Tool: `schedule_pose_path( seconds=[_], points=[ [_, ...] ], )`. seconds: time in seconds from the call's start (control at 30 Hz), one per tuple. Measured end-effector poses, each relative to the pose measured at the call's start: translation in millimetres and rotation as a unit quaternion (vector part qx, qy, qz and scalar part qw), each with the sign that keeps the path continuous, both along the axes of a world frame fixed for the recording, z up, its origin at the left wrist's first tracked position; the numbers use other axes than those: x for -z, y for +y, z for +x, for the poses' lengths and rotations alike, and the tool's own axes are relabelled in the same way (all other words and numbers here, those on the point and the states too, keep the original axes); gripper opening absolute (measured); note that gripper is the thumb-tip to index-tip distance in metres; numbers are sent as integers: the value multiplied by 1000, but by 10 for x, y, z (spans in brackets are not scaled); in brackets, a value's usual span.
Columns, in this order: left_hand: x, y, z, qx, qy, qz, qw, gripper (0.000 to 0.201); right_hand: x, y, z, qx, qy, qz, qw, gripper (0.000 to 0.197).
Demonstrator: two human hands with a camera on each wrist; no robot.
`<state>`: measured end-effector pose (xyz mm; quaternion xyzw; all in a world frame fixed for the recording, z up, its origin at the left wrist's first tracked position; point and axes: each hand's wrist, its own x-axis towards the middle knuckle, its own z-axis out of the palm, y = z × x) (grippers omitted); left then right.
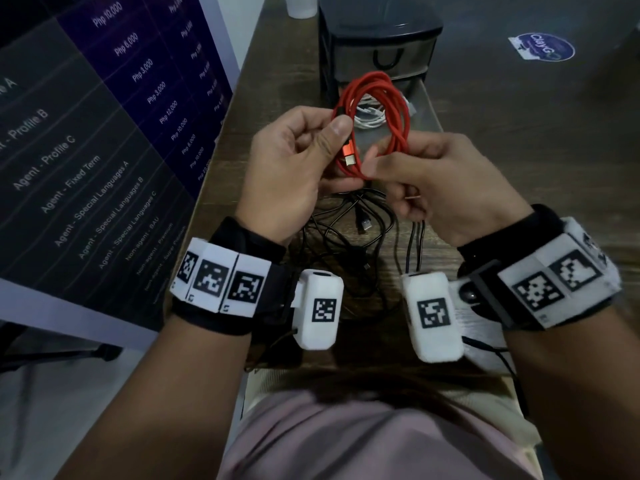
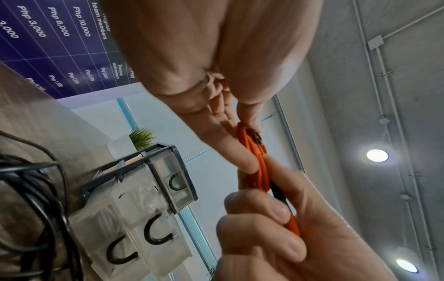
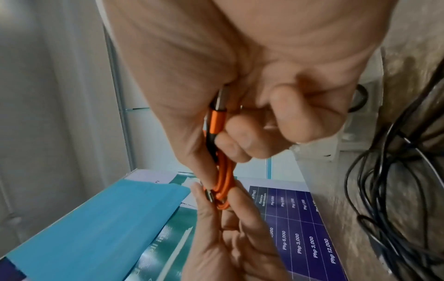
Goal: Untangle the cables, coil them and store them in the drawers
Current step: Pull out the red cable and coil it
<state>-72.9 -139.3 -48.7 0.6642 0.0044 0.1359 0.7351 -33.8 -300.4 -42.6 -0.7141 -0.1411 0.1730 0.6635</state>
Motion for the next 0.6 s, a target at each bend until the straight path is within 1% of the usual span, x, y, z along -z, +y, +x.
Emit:
schedule_pose_path(
  seconds=[0.03, 0.1, 0.13, 0.2, 0.27, 0.3, 0.37, 0.47, 0.6],
  points=[
    [-7, -9, -3, 2, -1, 5, 1000, 9, 9, -15, 6, -21, 30, 29, 999, 10],
    [-14, -26, -2, 0, -2, 7, 1000, 10, 8, -34, 10, -50, 53, 63, 995, 7],
    [-15, -32, 3, -6, -7, 8, 1000, 10, -1, -32, 8, -52, 46, 61, 996, 10],
    [-18, -40, 24, -23, -25, 26, 999, 9, -2, -6, -10, -34, 3, 28, 999, 21],
    [-30, -55, 39, -29, -47, 55, 997, 6, 22, 22, -19, -5, -36, 1, 999, 23],
    [-40, -61, 39, -25, -53, 64, 996, 6, 39, 29, -18, 7, -39, -2, 999, 24],
    [-64, -52, 23, -10, -51, 68, 996, 4, 78, 31, -15, 15, -27, 12, 999, 24],
    [-87, -32, 0, 14, -33, 57, 998, 3, 110, 19, -9, -1, 7, 38, 999, 23],
    [-108, -17, 4, 13, -19, 45, 999, 6, 89, 15, -28, -19, 38, 77, 996, 19]
  ],
)
